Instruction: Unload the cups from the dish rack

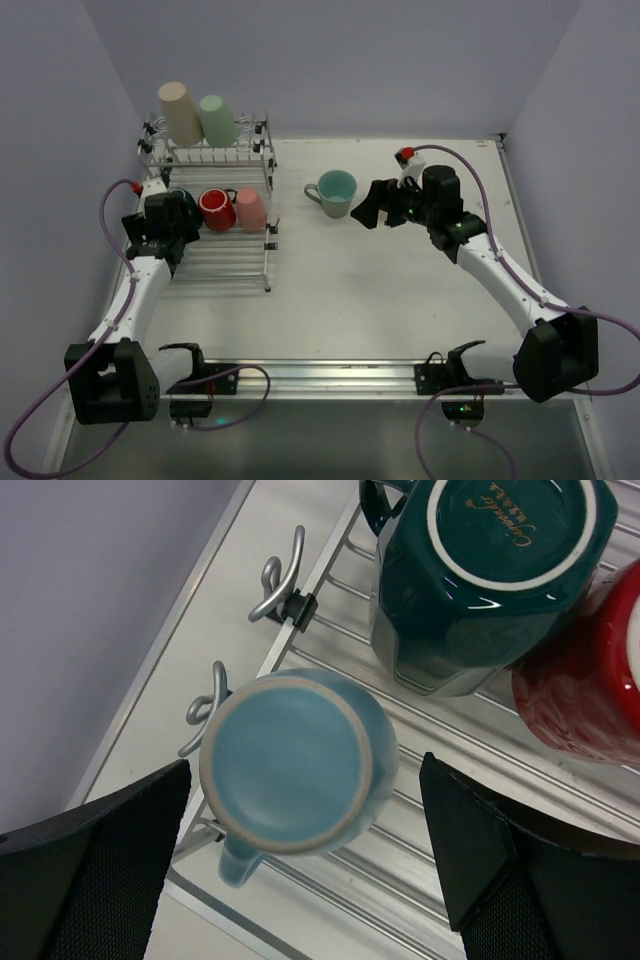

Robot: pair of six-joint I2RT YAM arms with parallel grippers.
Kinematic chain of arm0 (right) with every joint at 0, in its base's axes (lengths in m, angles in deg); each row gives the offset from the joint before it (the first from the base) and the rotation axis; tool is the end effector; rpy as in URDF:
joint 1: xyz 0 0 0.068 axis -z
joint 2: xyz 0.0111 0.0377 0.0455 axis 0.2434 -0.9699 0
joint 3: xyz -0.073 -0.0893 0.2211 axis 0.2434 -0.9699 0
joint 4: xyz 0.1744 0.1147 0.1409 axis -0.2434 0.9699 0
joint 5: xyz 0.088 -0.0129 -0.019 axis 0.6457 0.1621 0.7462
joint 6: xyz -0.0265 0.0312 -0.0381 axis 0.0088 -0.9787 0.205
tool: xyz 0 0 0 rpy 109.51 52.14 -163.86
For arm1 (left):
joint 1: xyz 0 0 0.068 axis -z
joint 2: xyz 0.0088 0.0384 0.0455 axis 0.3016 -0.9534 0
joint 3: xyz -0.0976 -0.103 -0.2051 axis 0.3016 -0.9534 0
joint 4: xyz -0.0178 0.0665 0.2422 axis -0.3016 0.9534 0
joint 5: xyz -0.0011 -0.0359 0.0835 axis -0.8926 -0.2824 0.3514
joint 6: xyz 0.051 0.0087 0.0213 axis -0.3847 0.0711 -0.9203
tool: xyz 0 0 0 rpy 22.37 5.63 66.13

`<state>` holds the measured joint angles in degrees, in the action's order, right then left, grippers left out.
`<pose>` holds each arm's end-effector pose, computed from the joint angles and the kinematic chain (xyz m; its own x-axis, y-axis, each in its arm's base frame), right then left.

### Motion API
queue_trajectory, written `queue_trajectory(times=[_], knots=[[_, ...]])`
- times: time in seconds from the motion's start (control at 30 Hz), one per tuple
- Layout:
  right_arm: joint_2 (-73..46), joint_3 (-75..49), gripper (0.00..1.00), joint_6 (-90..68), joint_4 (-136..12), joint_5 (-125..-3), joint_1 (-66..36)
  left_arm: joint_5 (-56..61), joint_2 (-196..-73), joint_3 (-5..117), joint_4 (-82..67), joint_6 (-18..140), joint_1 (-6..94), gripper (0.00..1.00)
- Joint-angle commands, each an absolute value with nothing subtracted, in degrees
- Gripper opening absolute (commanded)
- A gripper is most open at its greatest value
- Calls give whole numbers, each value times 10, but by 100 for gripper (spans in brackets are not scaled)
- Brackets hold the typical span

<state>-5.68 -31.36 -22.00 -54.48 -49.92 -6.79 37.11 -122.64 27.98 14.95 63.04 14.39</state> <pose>0.2676 0.1175 0.2913 -0.5660 0.0889 -0.8196 -0.5014 0.7521 0.4278 0.2369 0.0304 0.2358 -0.5340 -0.2410 -0.8104 -0.5310 0.8415 0.0996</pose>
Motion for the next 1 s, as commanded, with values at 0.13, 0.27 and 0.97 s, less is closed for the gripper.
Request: queue_trajectory(times=[0.13, 0.27, 0.97], knots=[[-53, -314, 96, -218, -572, -470, -69, 331, -1259, 298, 79, 609, 123, 99], [-51, -314, 96, -218, -570, -472, -68, 322, -1261, 293, 77, 609, 123, 90], [48, -370, 95, -333, -669, -432, -70, 189, -1092, 312, 165, 644, 125, 15]])
